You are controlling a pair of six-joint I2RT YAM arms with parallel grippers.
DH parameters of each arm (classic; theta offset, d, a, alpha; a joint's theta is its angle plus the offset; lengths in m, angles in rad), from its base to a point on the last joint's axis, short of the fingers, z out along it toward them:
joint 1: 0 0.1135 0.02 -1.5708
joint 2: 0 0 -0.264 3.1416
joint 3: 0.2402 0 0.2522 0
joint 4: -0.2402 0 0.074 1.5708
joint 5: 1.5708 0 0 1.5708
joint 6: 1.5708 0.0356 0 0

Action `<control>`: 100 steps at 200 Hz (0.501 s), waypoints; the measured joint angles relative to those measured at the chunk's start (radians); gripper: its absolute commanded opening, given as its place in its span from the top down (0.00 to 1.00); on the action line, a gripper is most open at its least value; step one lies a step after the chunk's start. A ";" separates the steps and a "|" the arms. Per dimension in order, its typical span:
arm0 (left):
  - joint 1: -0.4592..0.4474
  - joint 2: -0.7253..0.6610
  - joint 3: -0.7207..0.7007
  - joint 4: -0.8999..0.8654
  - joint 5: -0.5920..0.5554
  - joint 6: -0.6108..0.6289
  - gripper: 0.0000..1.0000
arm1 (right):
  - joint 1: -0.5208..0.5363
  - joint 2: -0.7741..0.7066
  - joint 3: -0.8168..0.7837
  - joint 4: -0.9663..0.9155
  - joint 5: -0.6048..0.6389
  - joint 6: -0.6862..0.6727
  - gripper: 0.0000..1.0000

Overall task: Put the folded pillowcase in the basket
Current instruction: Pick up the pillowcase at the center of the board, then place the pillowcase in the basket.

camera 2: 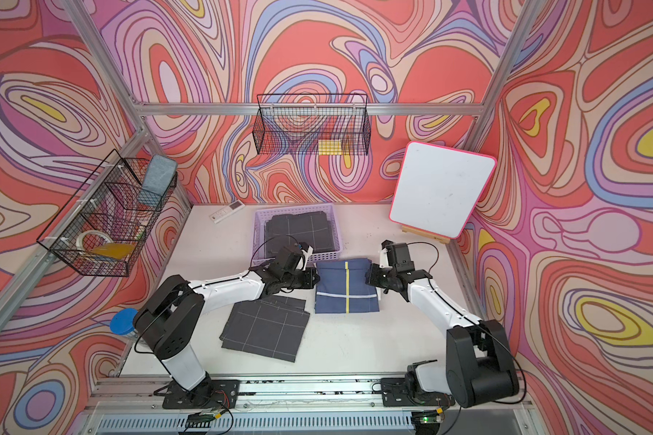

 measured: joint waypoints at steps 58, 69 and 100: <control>0.014 -0.116 0.004 -0.046 -0.038 0.018 1.00 | 0.000 -0.028 0.046 0.003 -0.039 0.024 1.00; 0.023 -0.131 0.014 -0.066 -0.045 0.029 1.00 | 0.002 -0.020 0.066 0.017 -0.056 0.031 1.00; 0.064 -0.164 0.048 -0.108 -0.058 0.071 1.00 | 0.029 0.043 0.152 0.057 -0.075 0.044 1.00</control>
